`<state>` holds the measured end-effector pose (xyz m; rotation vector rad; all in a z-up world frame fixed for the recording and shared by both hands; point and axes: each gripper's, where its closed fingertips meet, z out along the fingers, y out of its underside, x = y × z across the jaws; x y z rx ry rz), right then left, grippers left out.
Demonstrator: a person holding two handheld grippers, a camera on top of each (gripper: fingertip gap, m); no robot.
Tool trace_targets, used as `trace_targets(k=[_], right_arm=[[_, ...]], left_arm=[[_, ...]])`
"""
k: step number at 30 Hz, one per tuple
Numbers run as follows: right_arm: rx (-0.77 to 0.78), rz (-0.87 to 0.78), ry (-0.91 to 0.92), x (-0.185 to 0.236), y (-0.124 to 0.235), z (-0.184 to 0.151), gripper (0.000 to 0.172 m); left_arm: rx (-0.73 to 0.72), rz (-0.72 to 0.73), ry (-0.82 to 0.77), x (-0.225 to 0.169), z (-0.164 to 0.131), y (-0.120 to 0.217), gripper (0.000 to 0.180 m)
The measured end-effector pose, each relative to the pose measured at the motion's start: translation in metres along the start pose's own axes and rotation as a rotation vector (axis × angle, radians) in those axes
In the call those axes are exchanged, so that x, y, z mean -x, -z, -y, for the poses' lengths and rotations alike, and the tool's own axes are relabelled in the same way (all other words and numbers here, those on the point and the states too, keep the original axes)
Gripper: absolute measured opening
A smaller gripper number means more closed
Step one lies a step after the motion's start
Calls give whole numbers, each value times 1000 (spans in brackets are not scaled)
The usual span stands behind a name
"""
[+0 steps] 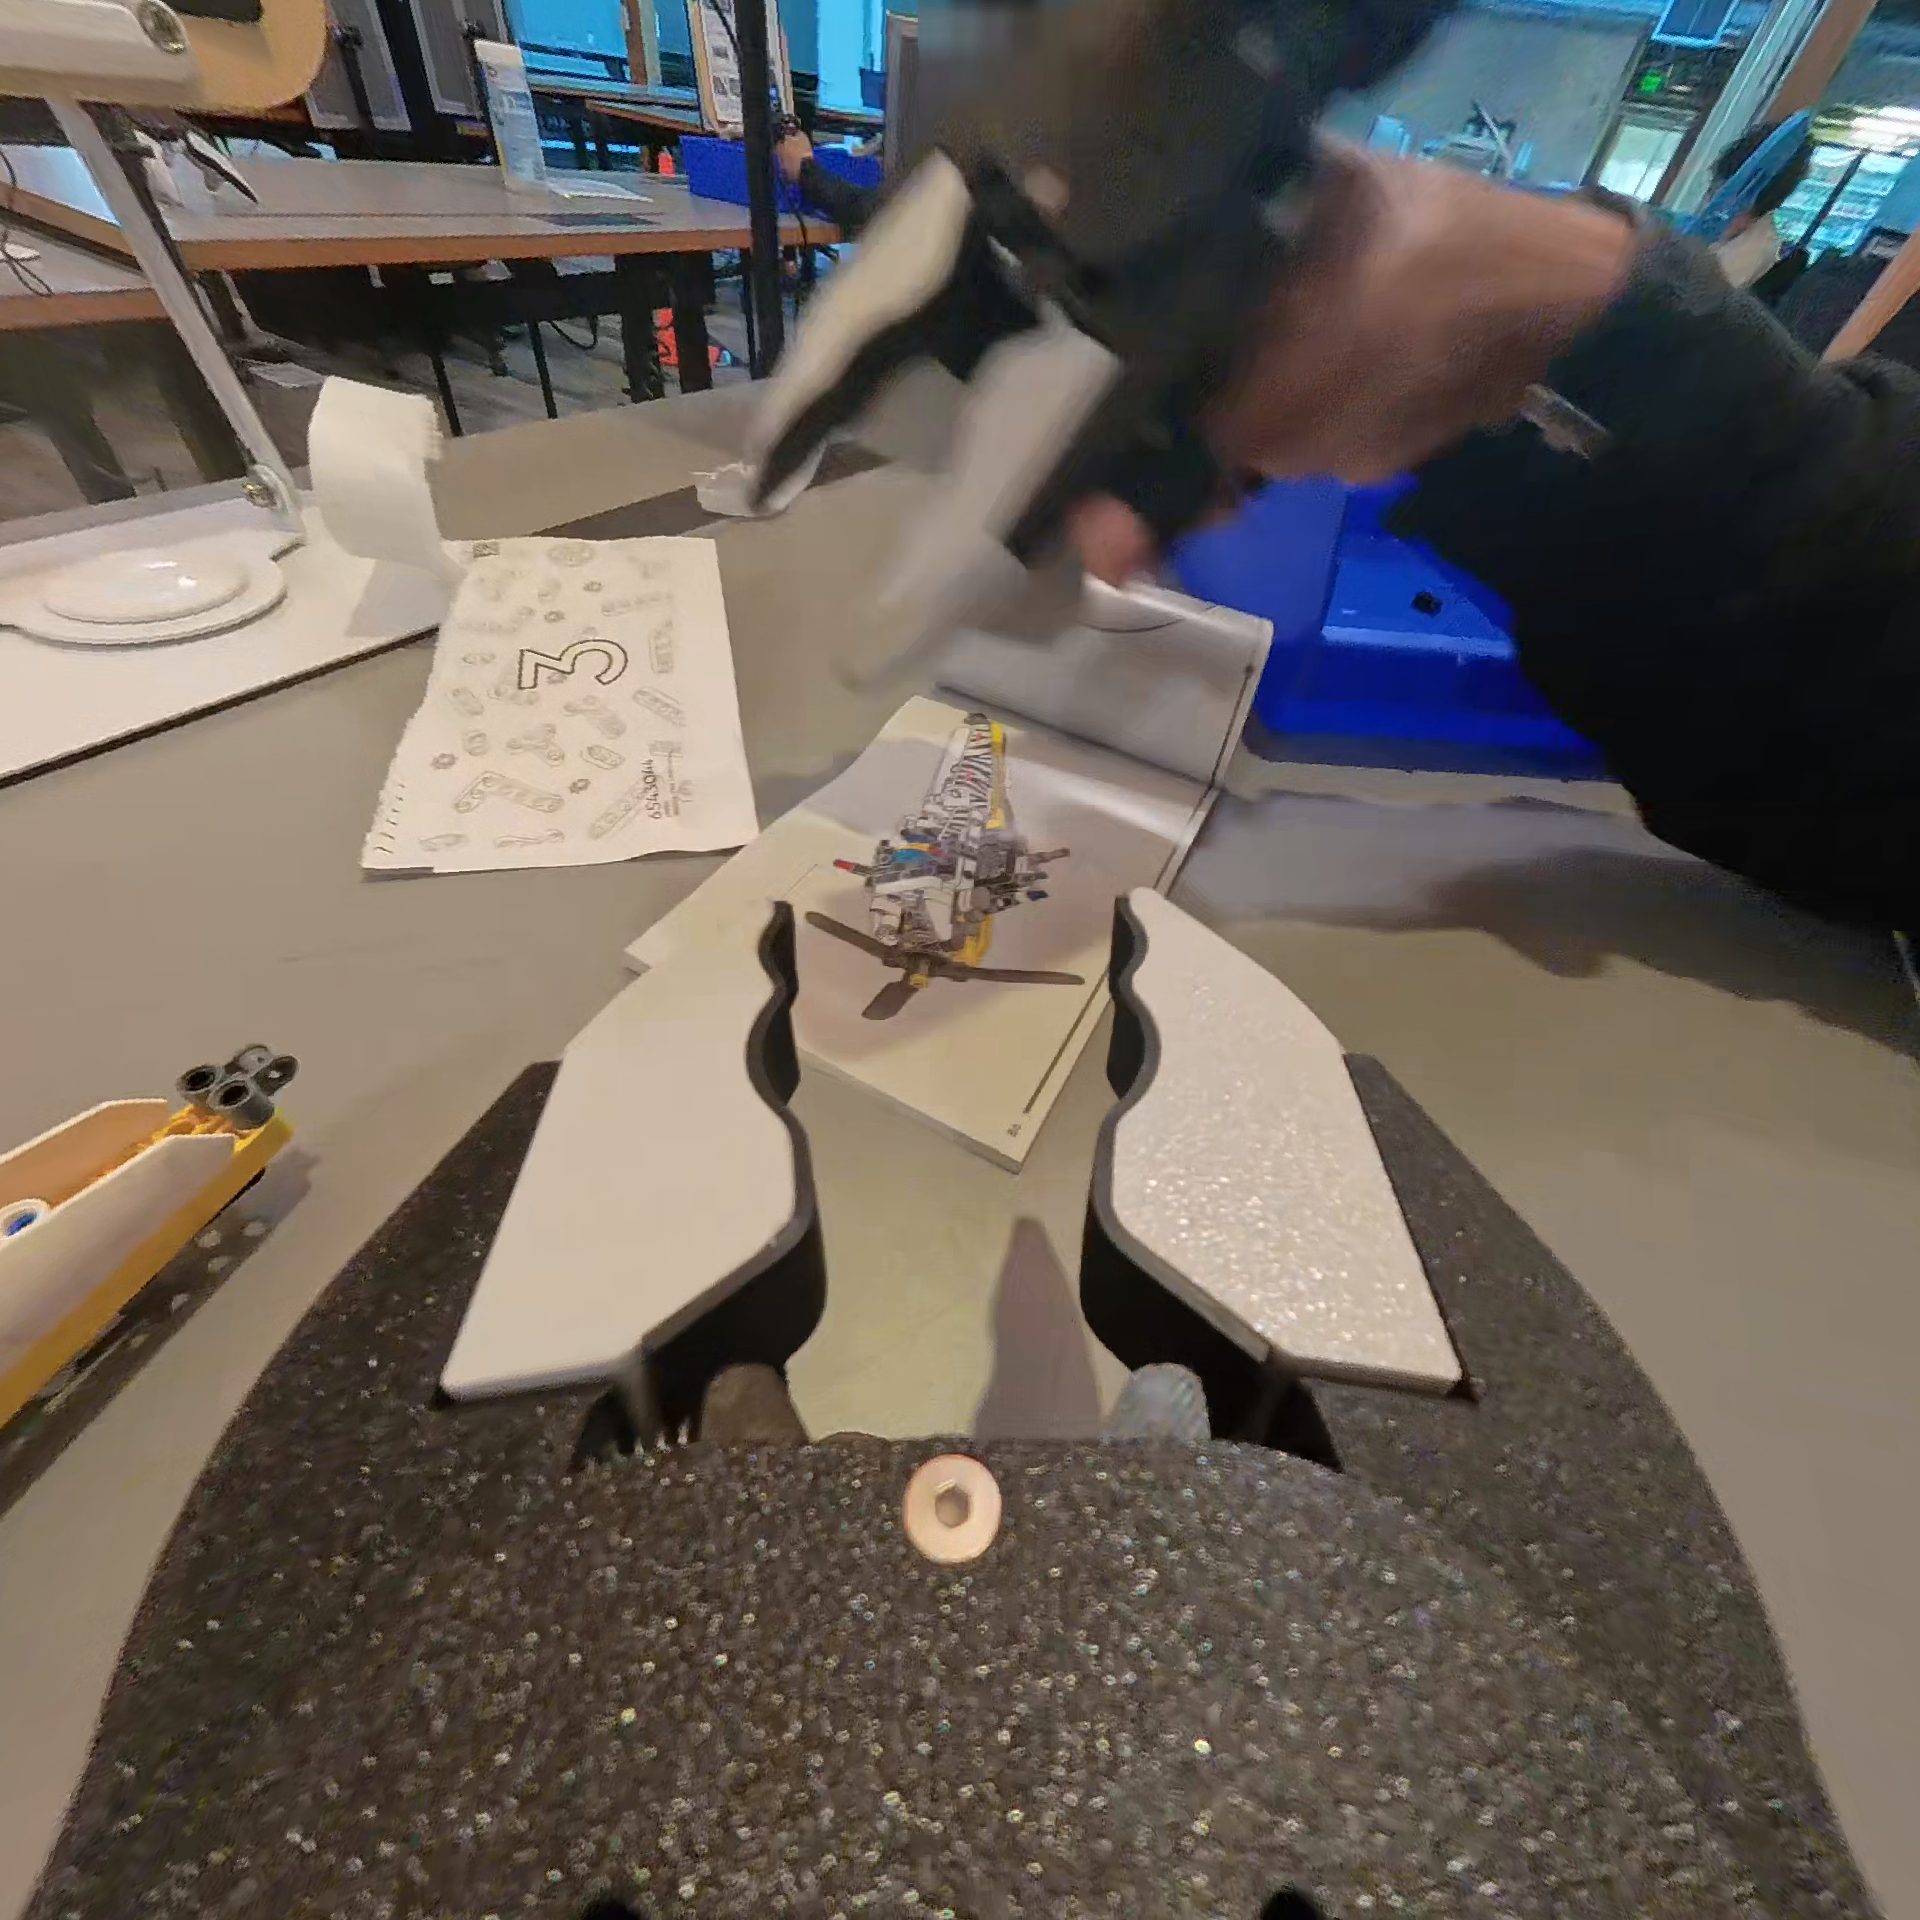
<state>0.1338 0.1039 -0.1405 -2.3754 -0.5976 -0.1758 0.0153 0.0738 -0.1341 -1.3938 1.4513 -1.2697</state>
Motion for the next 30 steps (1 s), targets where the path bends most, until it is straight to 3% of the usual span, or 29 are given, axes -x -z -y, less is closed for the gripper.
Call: trace_targets(k=[4, 8, 13, 18, 30], right_arm=[[5, 67, 159, 74, 4, -43, 69], [-7, 88, 178, 98, 5, -69, 61], [-38, 172, 64, 103, 0, -70, 55], [-37, 223, 11, 109, -4, -66, 36], [-40, 224, -47, 119, -7, -60, 28]], left_arm=[[-1, 7, 63, 15, -4, 6, 61], [54, -22, 125, 26, -3, 2, 62], [236, -58, 73, 35, -9, -23, 66], [227, -50, 79, 47, -11, -39, 66], [211, -105, 100, 37, -27, -5, 65]])
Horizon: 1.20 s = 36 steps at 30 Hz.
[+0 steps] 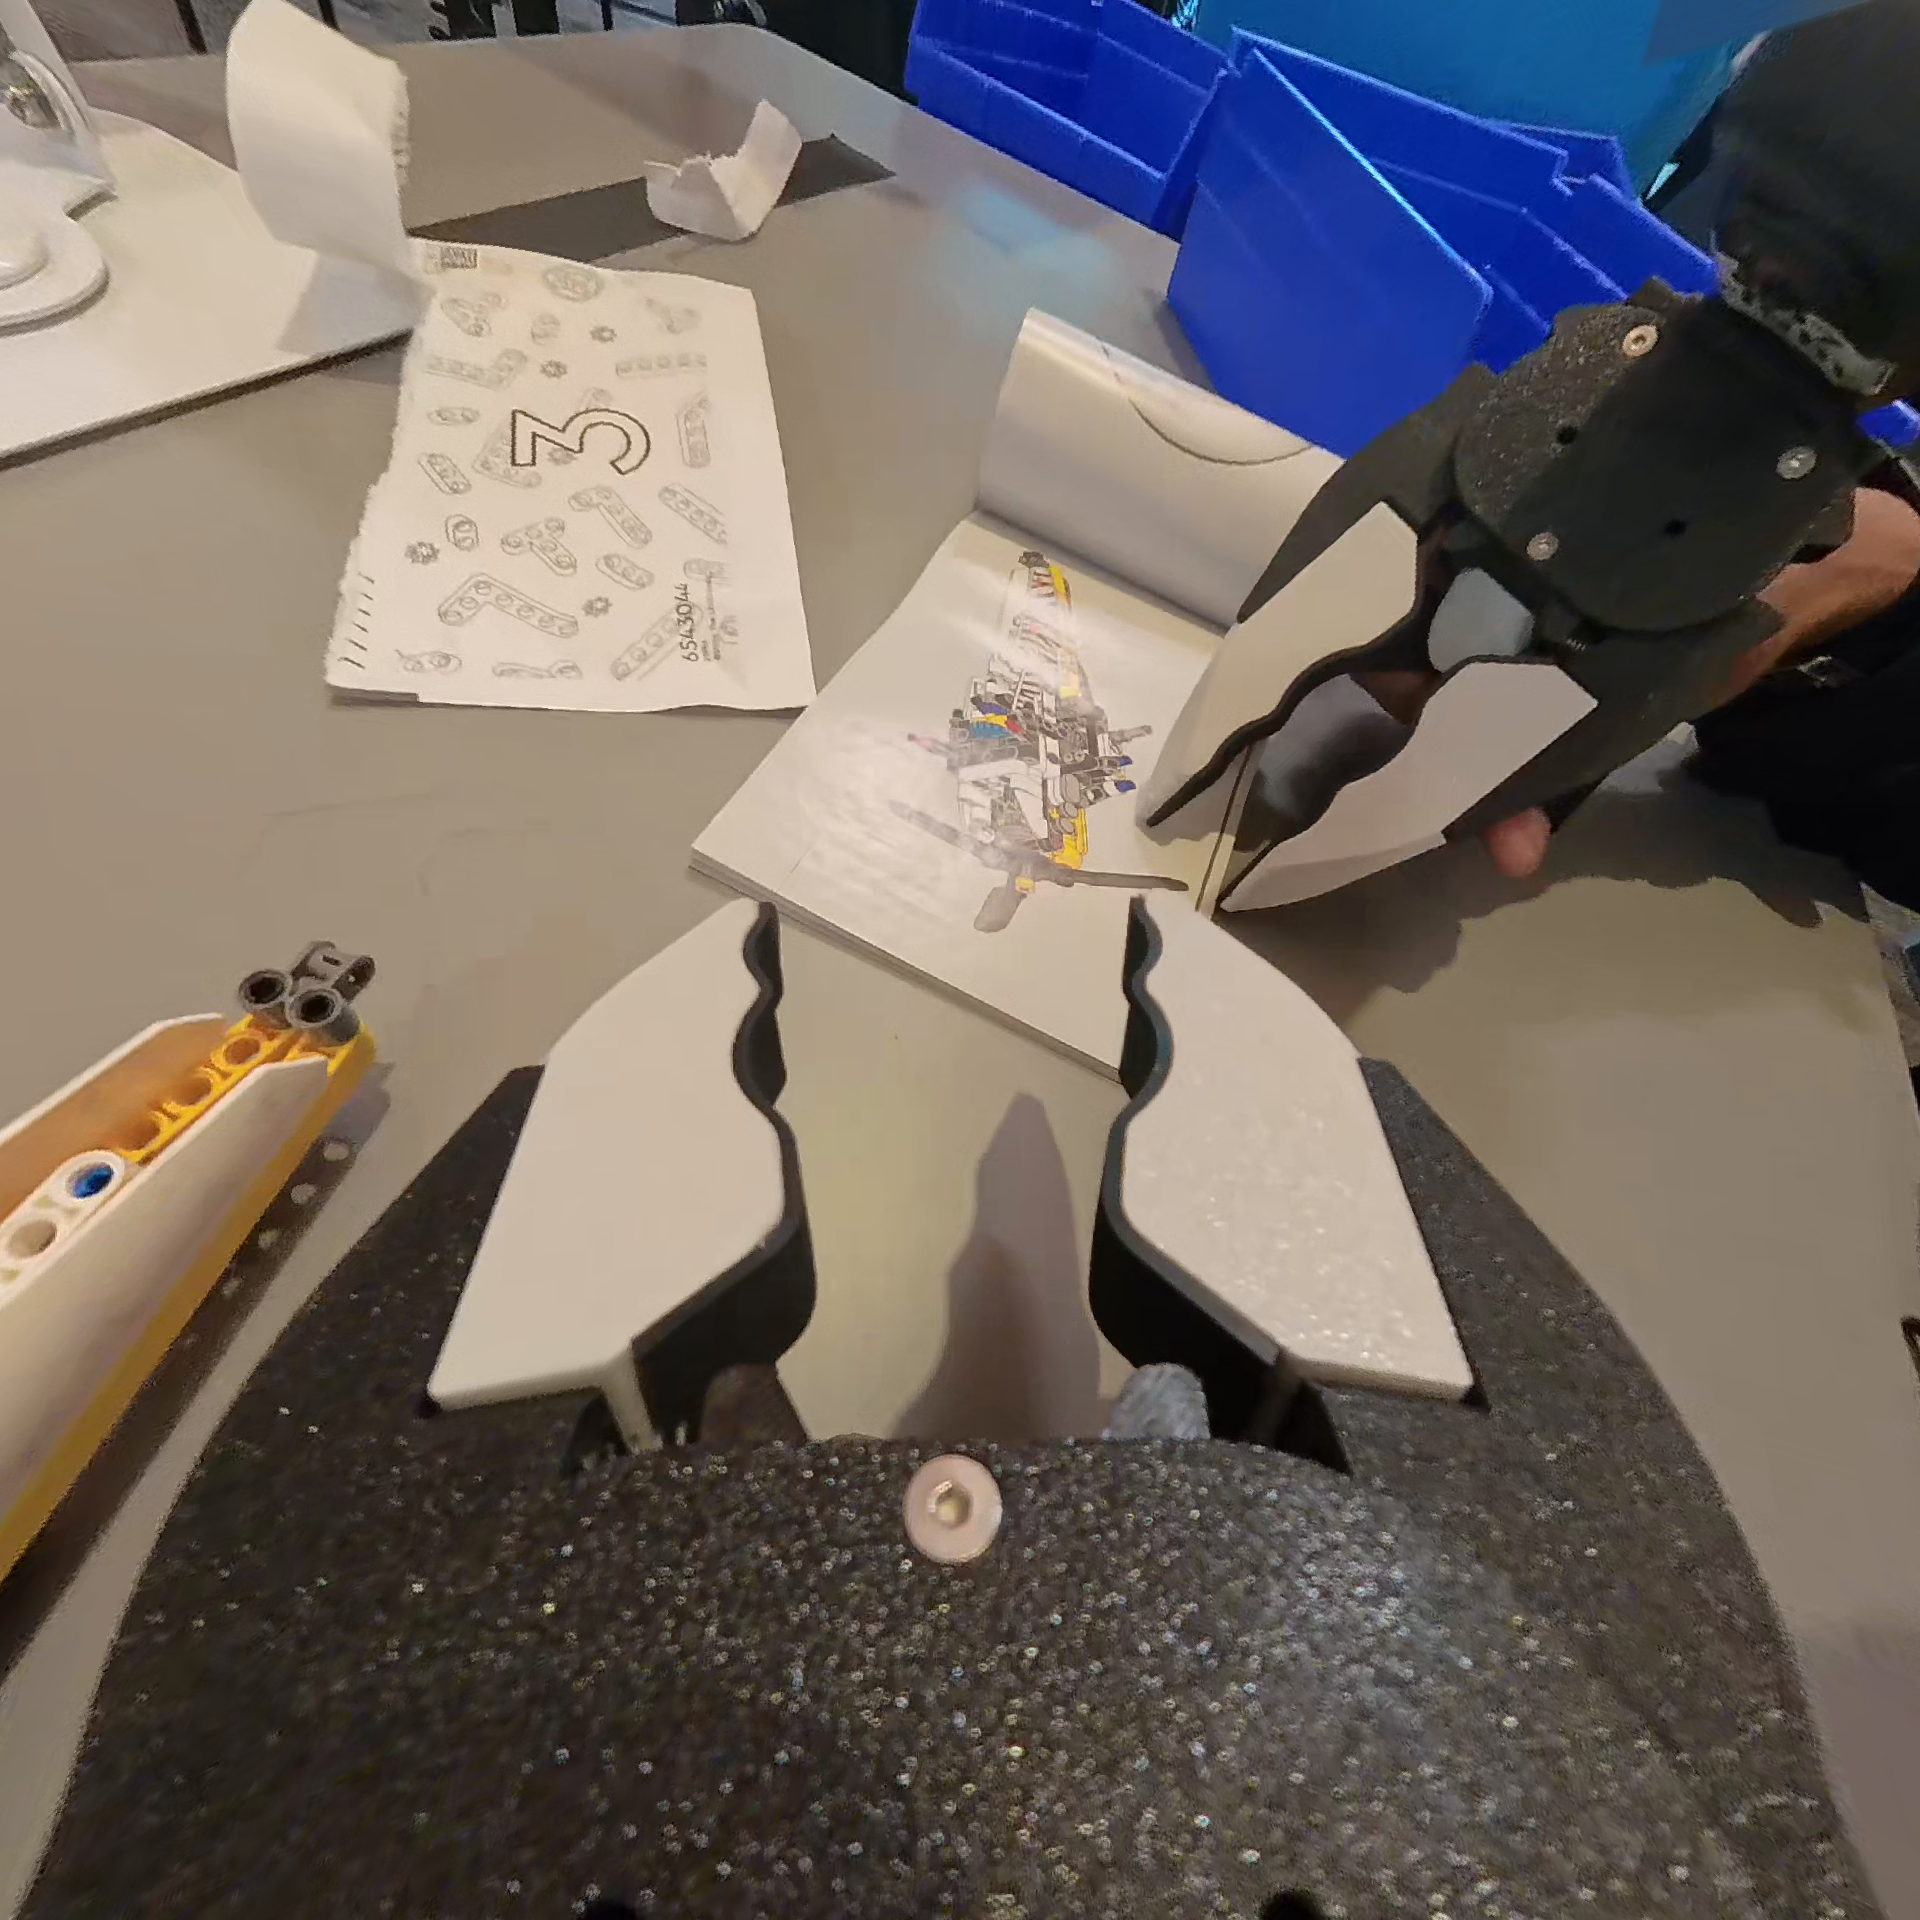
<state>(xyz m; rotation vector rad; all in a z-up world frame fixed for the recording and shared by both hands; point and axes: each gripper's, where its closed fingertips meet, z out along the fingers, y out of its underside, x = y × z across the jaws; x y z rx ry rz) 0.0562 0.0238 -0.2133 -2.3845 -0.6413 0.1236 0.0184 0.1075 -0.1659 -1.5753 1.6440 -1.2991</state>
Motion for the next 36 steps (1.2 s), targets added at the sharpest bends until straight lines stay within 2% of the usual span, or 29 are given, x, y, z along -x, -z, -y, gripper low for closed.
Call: trace_targets(k=[8, 13, 25, 31, 36], right_arm=[[0, 49, 52, 35, -9, 15, 32], [-11, 67, 84, 52, -18, 29, 30], [-53, 63, 74, 59, -26, 40, 24], [-90, 102, 37, 61, -25, 42, 16], [-118, 64, 70, 61, -24, 46, 4]], left_arm=[[143, -56, -38, -8, -25, 14, 65], [173, -52, -39, 0, -34, 29, 65], [229, -81, -39, -2, -44, 34, 65], [238, -106, -10, -3, -45, 36, 65], [238, -88, -25, 3, -45, 38, 65]])
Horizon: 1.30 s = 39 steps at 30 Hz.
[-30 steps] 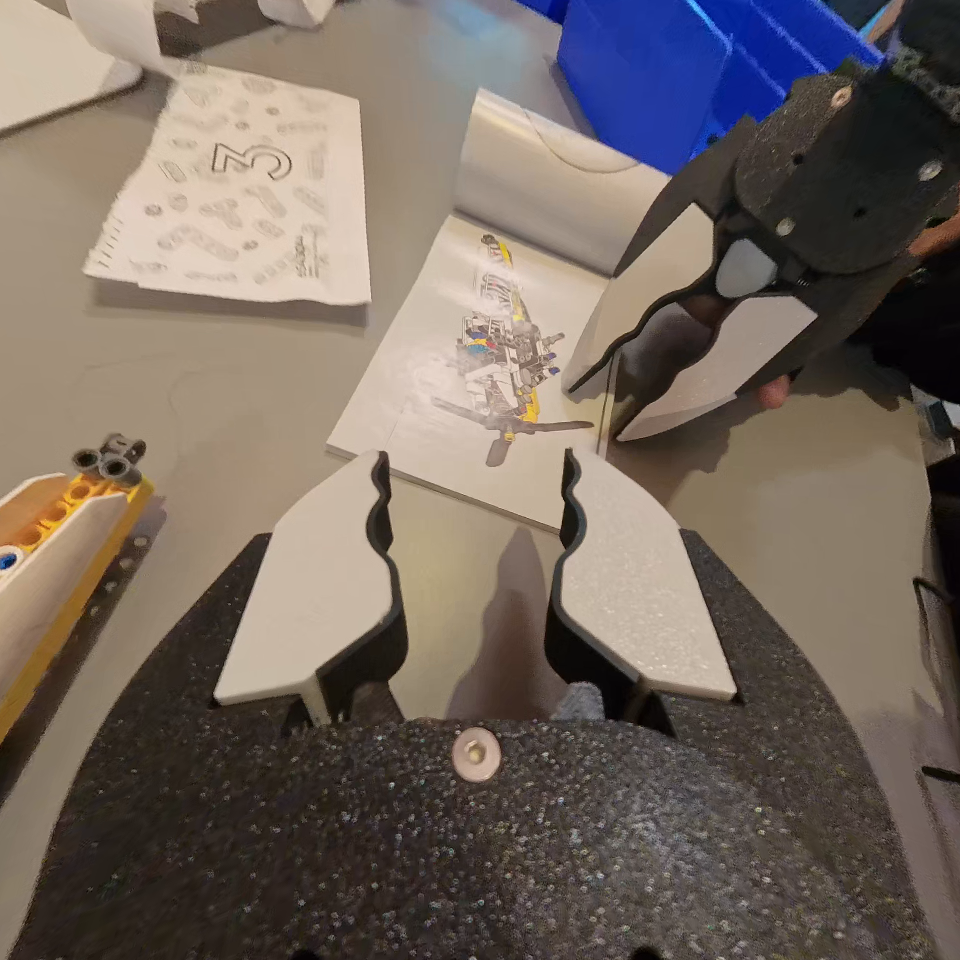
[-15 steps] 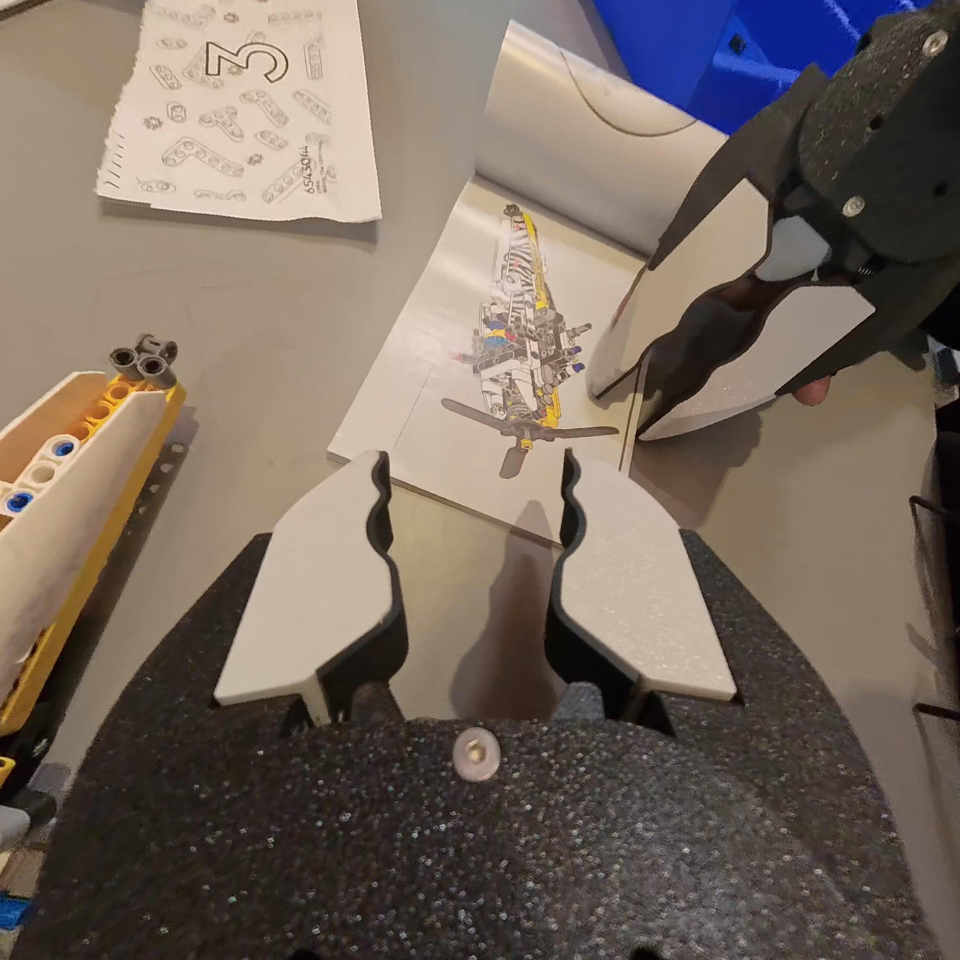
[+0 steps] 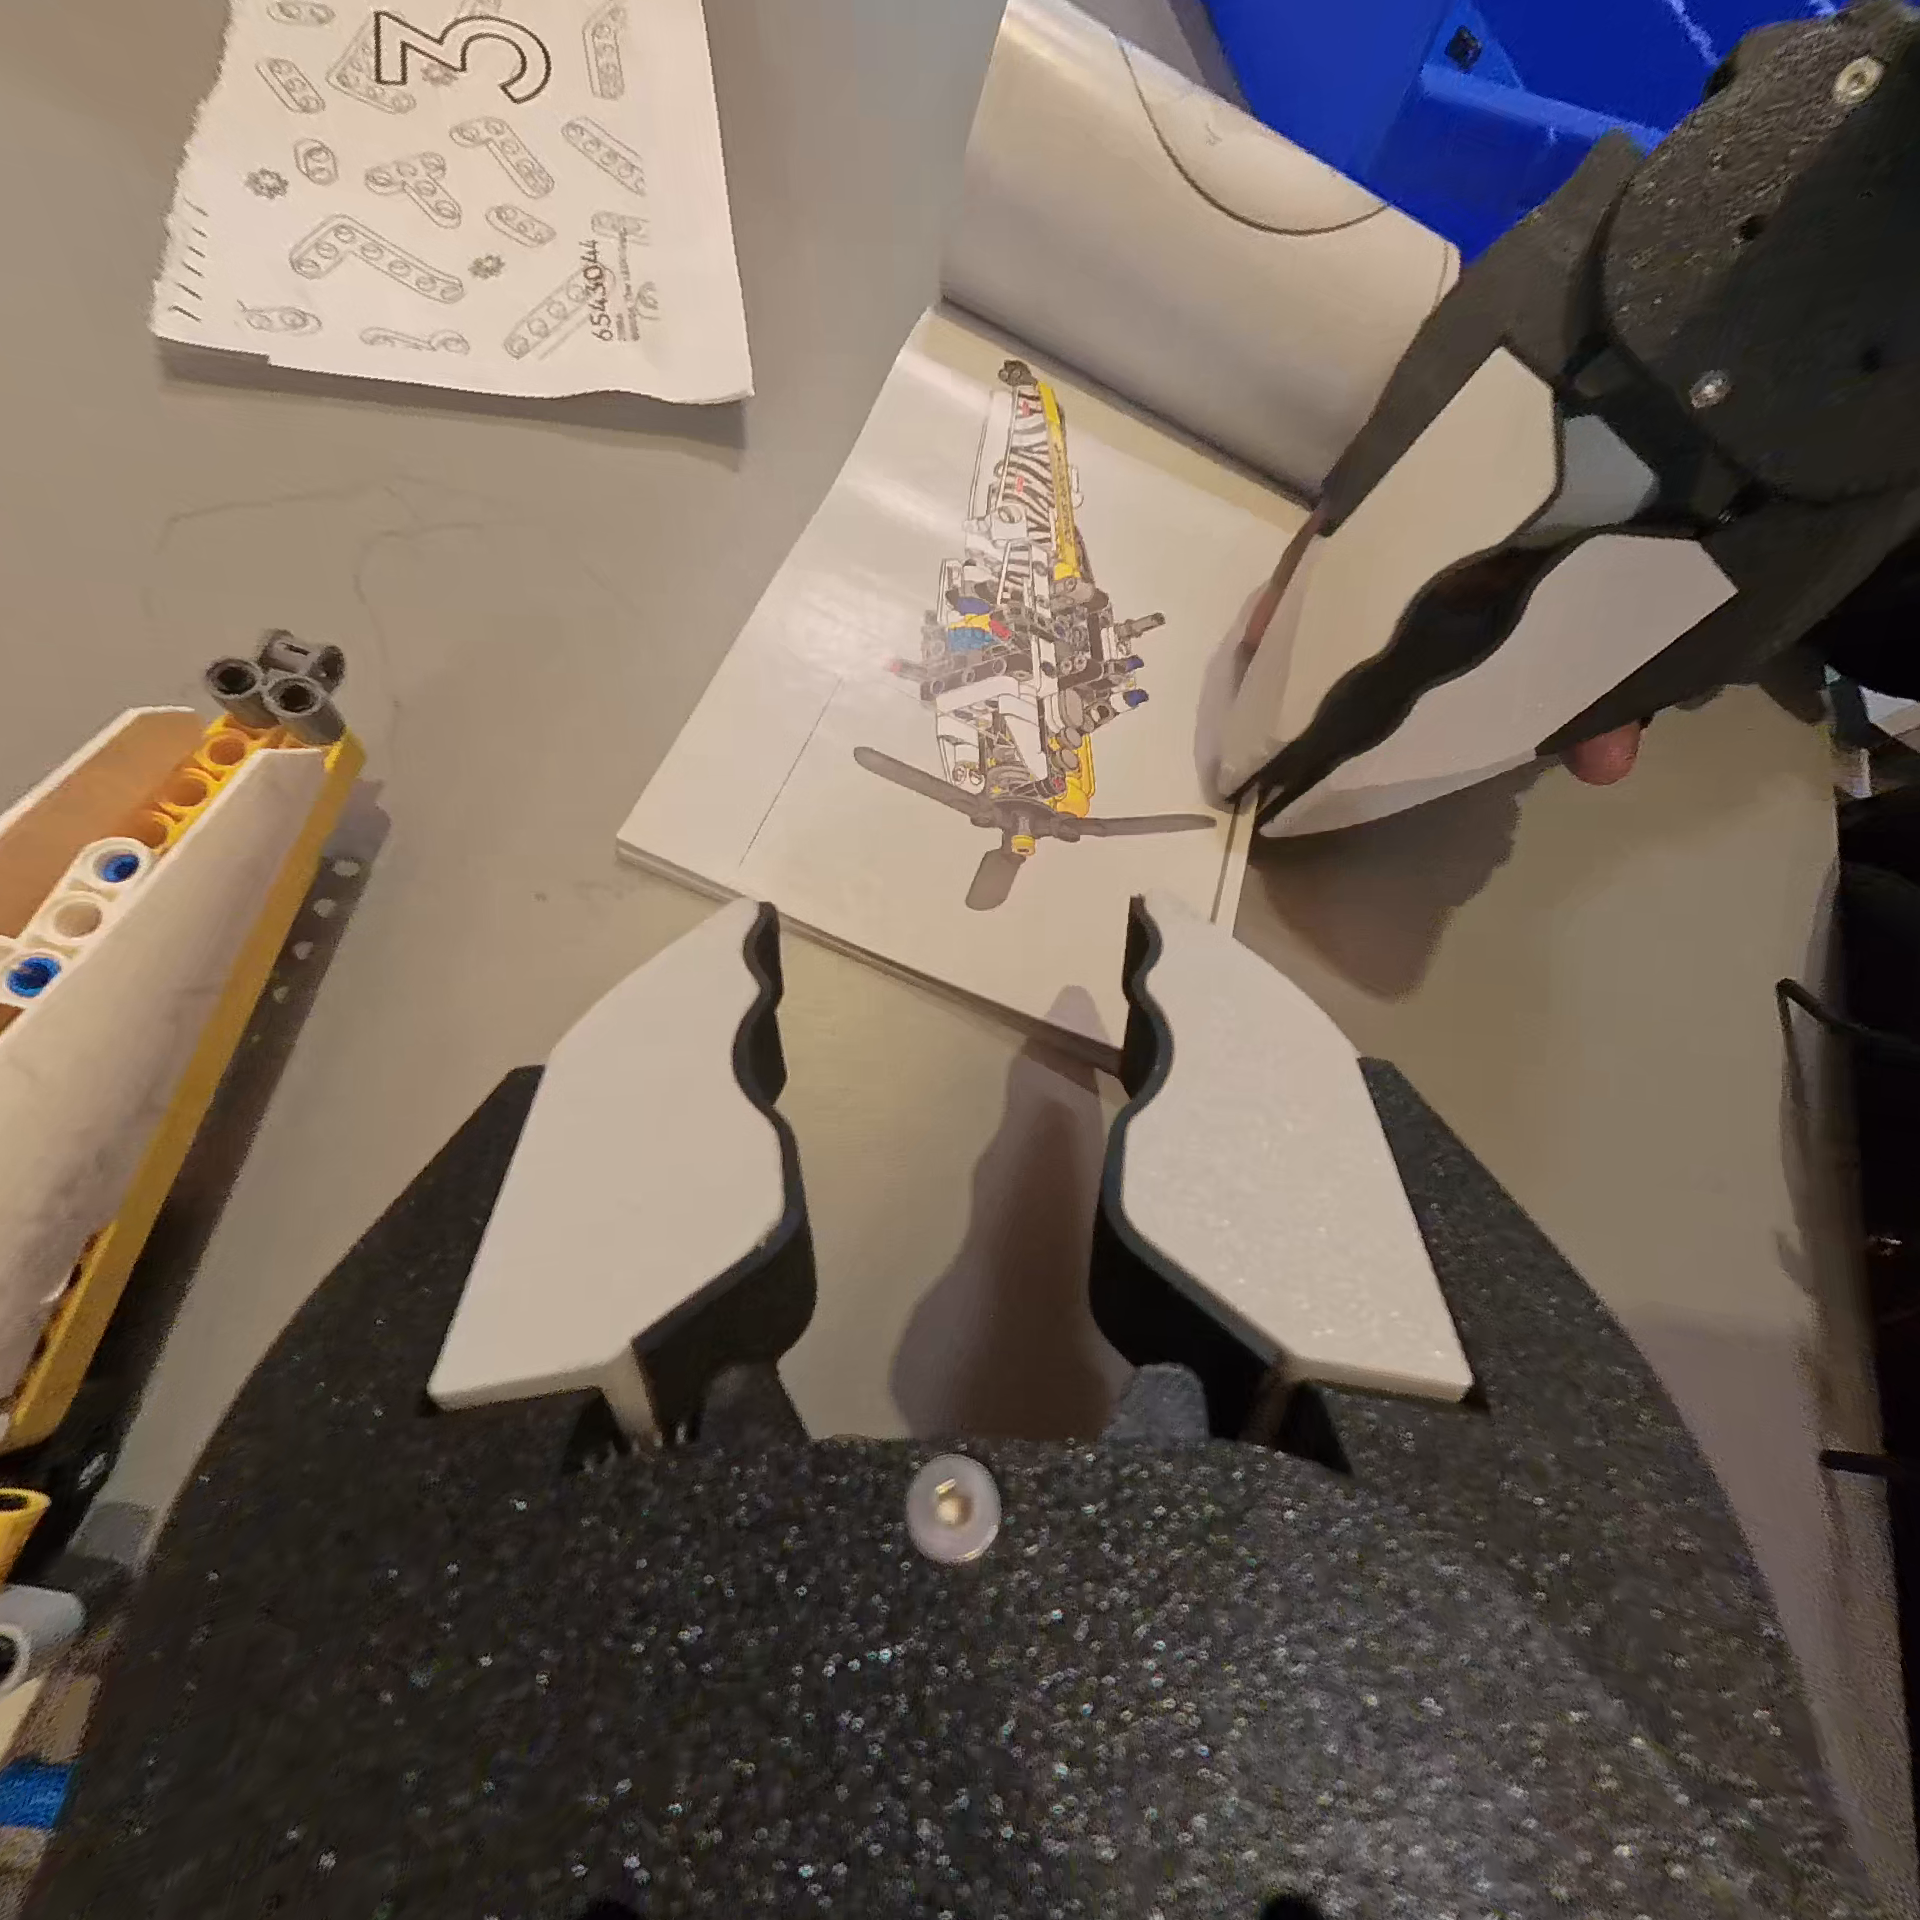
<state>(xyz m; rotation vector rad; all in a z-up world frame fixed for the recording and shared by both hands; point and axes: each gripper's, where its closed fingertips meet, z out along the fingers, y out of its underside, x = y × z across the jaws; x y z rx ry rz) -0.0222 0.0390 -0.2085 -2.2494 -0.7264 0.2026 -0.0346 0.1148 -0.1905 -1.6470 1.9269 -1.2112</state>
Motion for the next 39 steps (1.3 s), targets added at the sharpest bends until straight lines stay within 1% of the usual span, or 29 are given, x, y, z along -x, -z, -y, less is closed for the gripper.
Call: trace_targets(k=[4, 9, 13, 17, 20, 25, 28, 32, 39], right_arm=[[-15, -31, 34, -3, 1, 4, 0], [-28, -31, 19, -4, 2, 5, 0], [-41, -26, -5, -6, 3, 6, 0], [-58, -30, -40, -10, 5, 7, 0], [-81, -24, -67, -11, 7, 9, 0], [-85, -11, -91, -11, 7, 8, 0], [-68, -13, -81, -11, 5, 6, 0], [-35, -25, -61, -10, 2, 1, 0], [-22, -51, -35, -12, 2, 0, 0]], left_arm=[[-16, 16, 4, 4, 2, 2, 65], [1, 8, -17, 1, 1, 5, 65], [-12, -12, -51, -4, 6, 16, 65], [63, -46, -131, -11, -7, 22, 62], [96, -46, -145, -14, -12, 12, 55], [56, 28, -135, -9, -4, -2, 50], [53, 59, -128, -5, -4, -5, 49], [59, 101, -167, -4, -3, -7, 49], [41, 145, -184, 0, 0, -10, 49]])
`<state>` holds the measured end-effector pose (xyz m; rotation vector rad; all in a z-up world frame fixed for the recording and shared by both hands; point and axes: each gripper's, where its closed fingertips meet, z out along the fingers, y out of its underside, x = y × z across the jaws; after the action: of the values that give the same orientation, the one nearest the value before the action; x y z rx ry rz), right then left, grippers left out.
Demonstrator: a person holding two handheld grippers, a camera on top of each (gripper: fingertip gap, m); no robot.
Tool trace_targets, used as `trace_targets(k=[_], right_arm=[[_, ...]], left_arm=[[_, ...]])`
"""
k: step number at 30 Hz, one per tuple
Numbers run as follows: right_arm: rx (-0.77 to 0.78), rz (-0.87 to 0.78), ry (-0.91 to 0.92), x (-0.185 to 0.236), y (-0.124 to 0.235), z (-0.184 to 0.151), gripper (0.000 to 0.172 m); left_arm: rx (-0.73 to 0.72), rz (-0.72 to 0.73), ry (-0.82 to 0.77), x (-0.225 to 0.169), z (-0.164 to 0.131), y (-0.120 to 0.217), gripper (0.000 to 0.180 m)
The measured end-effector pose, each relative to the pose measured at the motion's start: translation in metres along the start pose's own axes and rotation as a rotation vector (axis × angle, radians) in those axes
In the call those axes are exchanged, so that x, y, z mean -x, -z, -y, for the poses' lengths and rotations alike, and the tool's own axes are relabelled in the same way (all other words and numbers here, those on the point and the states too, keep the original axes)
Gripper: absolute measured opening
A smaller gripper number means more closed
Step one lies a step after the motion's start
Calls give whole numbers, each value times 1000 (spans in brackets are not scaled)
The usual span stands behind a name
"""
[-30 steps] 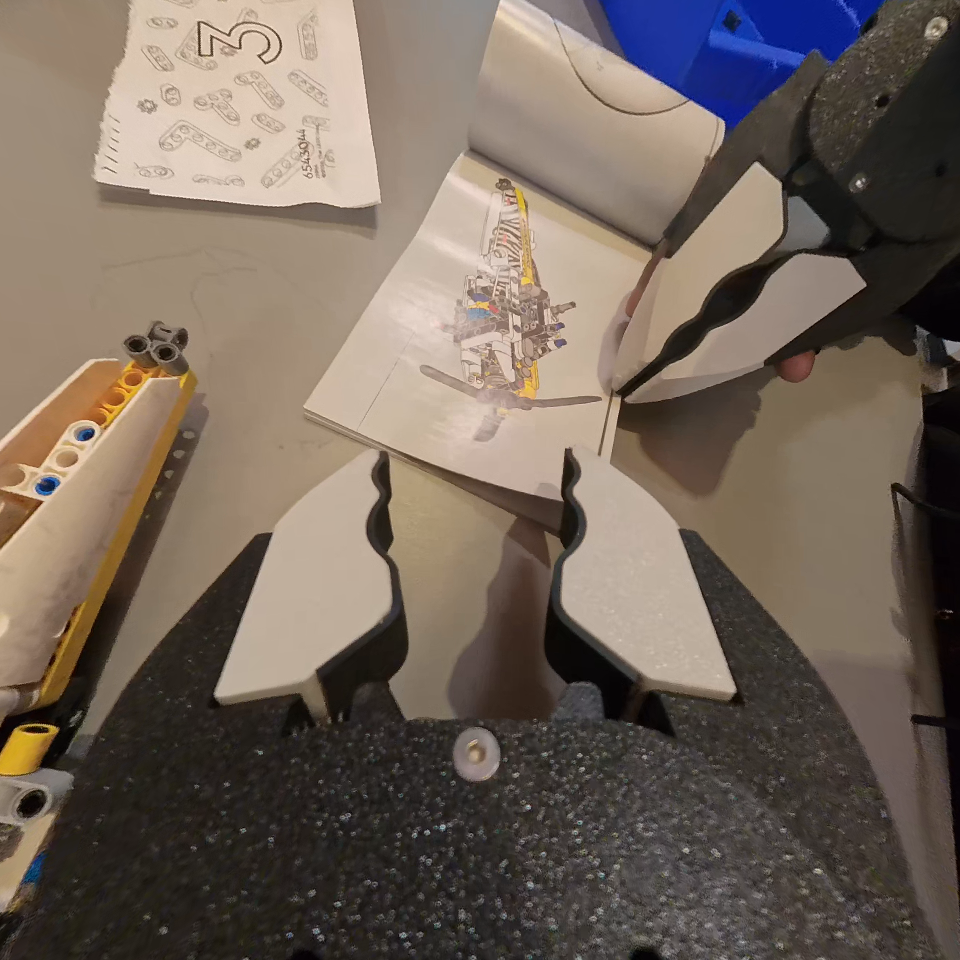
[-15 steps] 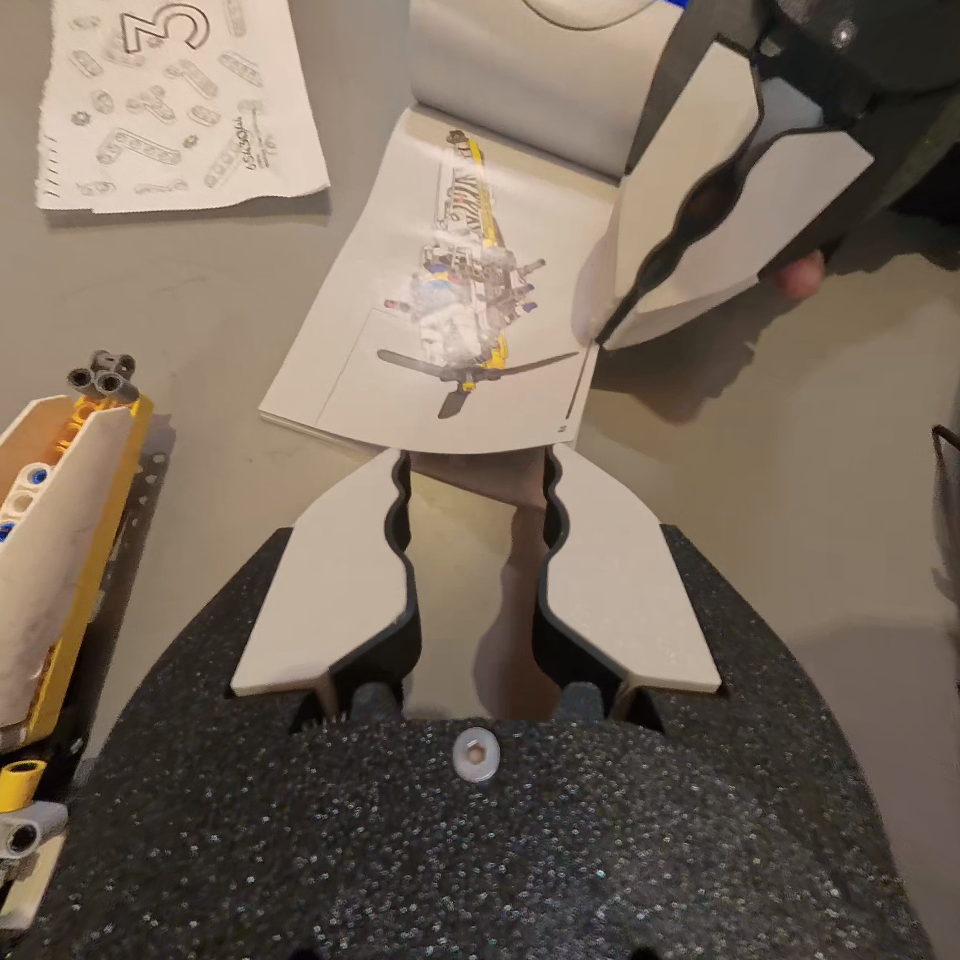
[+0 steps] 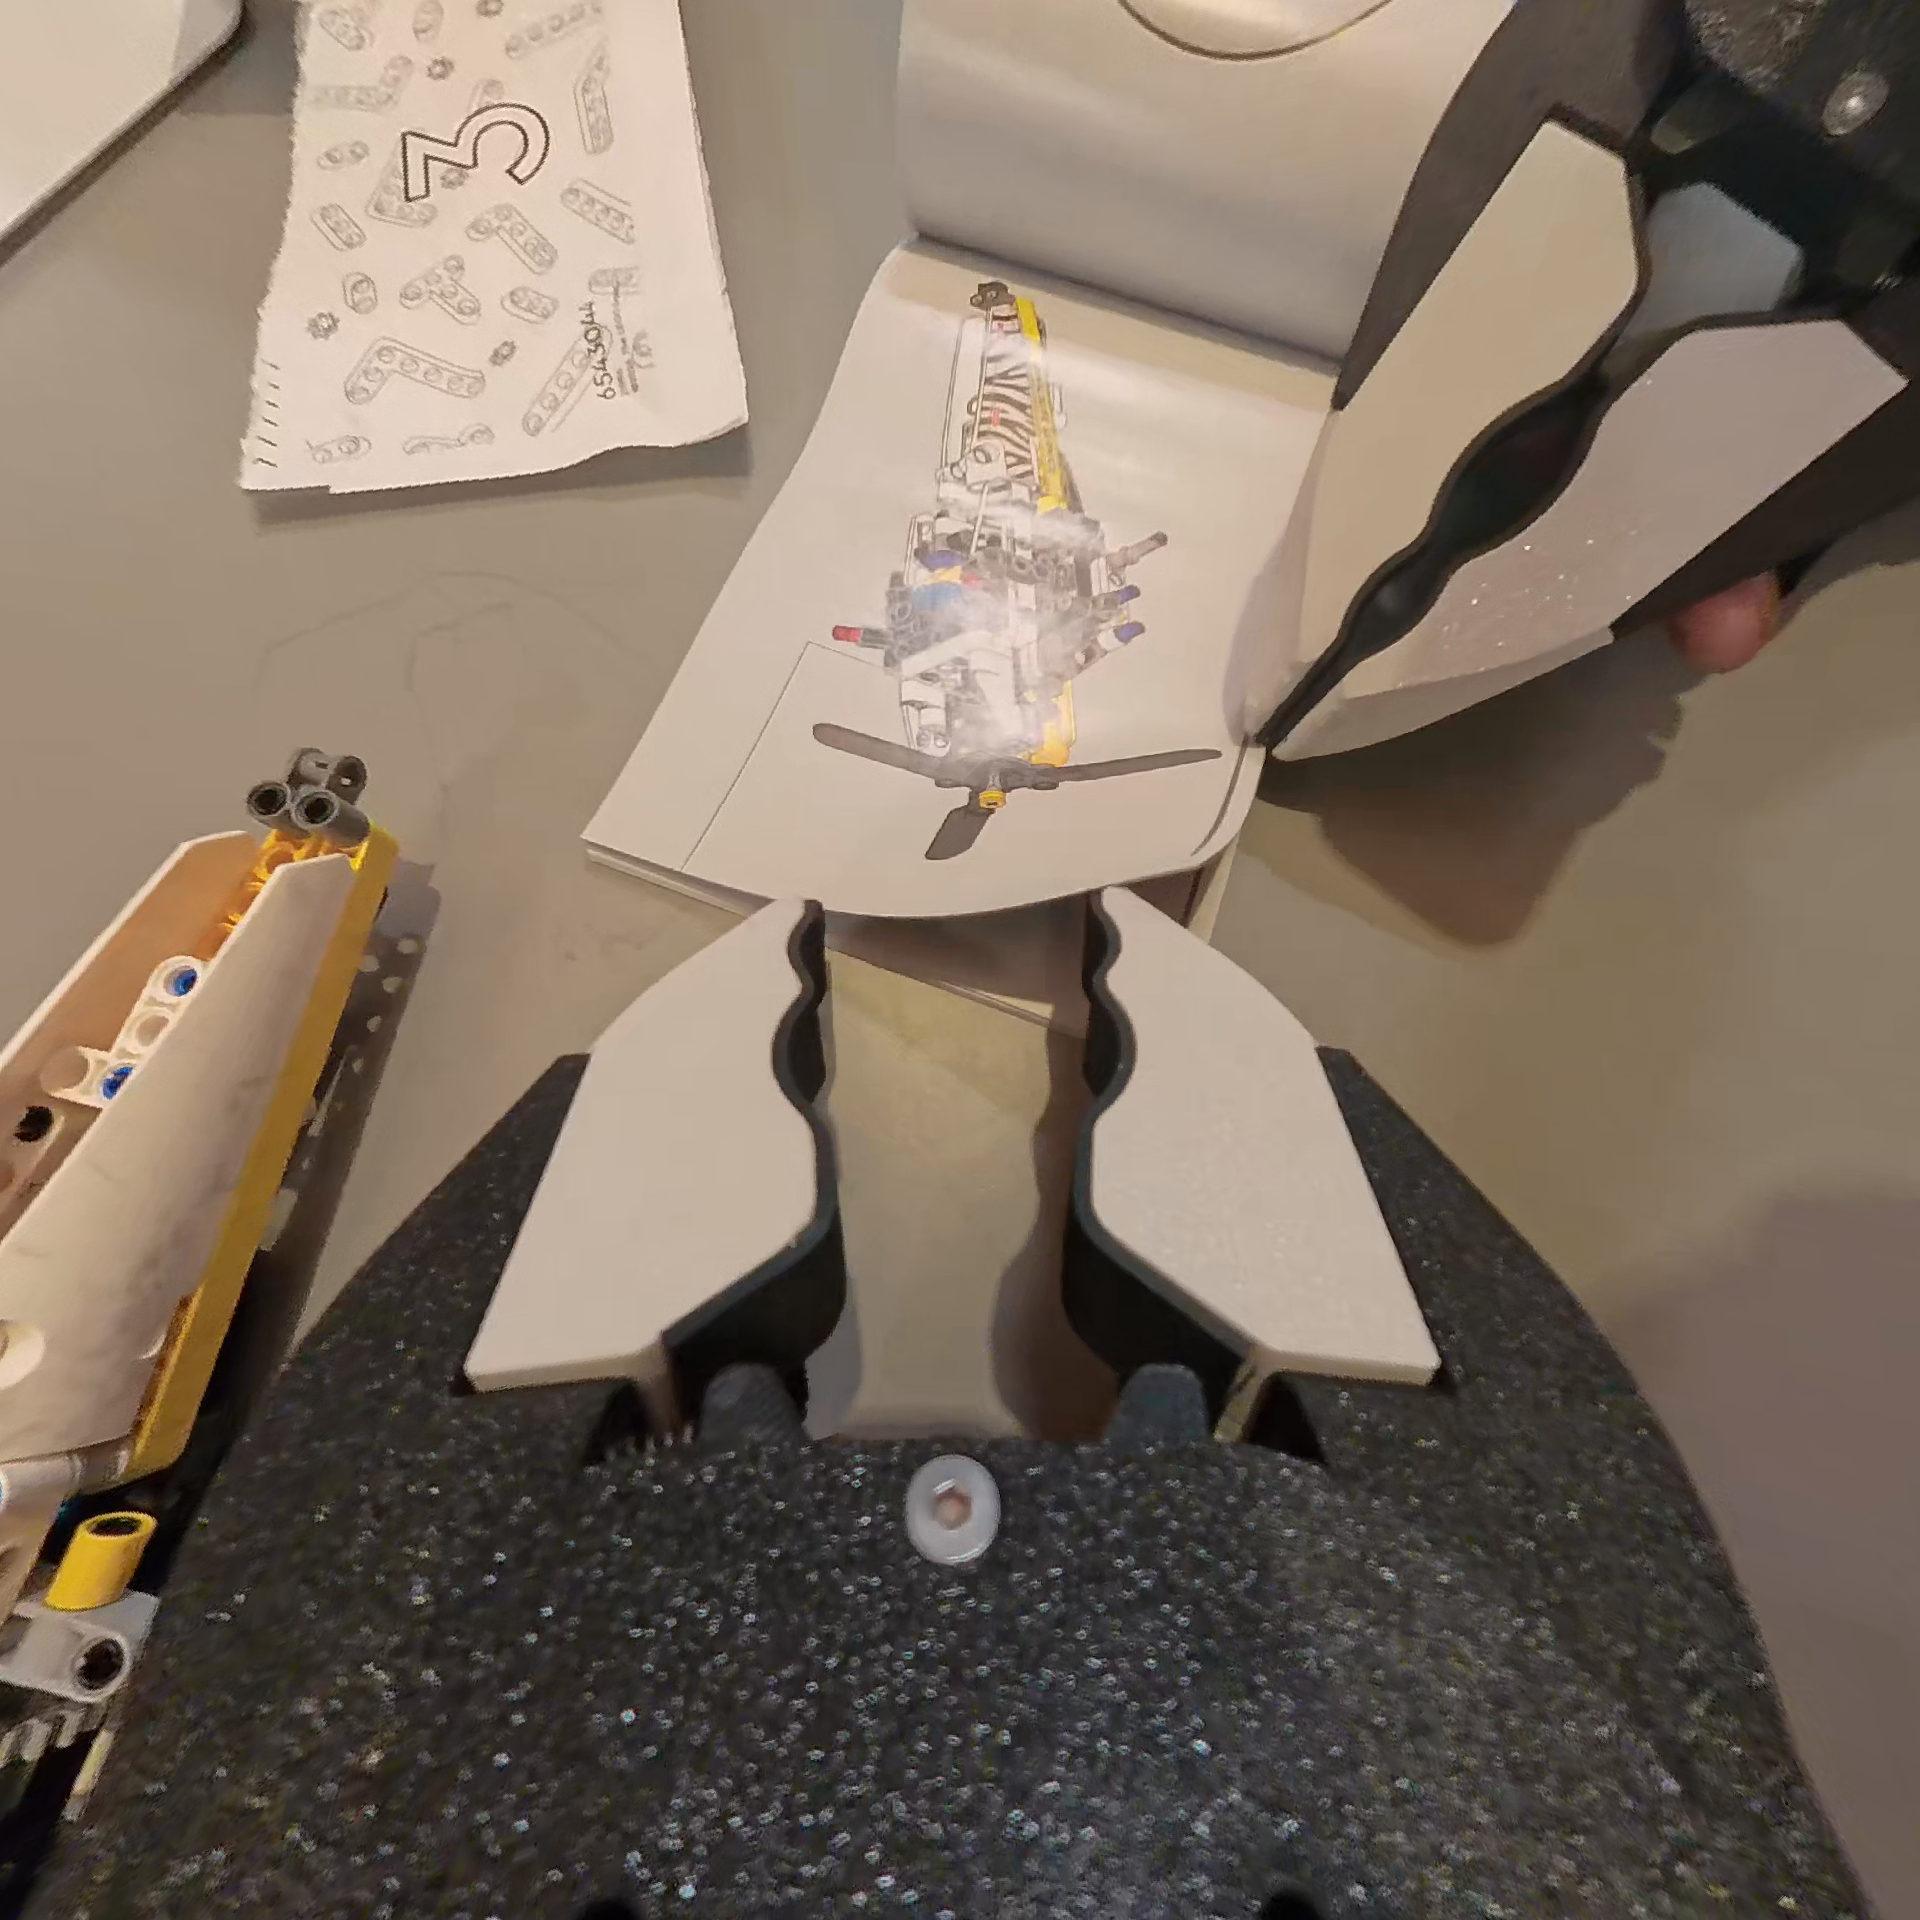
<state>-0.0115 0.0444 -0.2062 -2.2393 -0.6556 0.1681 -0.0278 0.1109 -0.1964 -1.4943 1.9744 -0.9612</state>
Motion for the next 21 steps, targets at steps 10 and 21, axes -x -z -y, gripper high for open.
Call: trace_targets(k=[10, 21], right_arm=[[23, -14, 25, -2, 1, 2, 11], [-32, 203, -34, -2, -9, 53, 32]], left_arm=[[-40, 45, -2, 6, 6, 2, 50], [-60, 89, -14, 11, 9, 2, 50]])
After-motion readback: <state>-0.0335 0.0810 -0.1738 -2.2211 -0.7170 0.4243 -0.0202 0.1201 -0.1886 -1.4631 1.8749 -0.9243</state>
